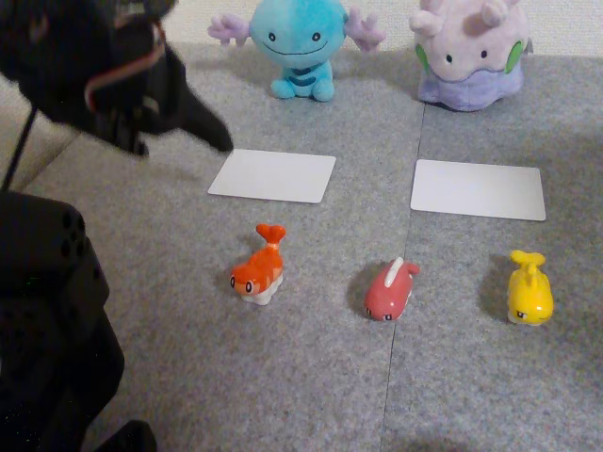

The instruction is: Wooper wants to eat egg sudhi, and Goomy wants to eat shrimp sushi

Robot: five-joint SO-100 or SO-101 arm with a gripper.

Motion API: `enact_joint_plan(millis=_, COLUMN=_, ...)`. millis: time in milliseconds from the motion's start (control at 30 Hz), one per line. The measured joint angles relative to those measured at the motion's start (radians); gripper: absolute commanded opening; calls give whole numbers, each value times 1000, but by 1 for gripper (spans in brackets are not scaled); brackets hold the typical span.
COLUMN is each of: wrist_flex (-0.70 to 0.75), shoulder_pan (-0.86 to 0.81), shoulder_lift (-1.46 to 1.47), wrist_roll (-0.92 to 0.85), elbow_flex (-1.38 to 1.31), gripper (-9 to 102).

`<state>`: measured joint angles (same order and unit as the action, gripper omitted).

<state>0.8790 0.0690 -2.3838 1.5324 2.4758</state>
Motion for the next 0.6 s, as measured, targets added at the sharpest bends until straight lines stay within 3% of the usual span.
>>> enact_joint_plan(millis=167, wrist_flex=172, shoulder_pan=-14, shoulder_lift=0, wrist_roll=-18, elbow_flex=-158, gripper=30)
enact_joint_plan(millis=333, wrist_flex=319, shoulder_pan=-135, shoulder_lift=0, wrist_roll=-51, elbow_flex=-265, gripper=30)
enact_joint_plan(millis=600, wrist_flex=511, shoulder_pan=-344, shoulder_lift=0, wrist_roll=-308, elbow_flex=-281, gripper=30)
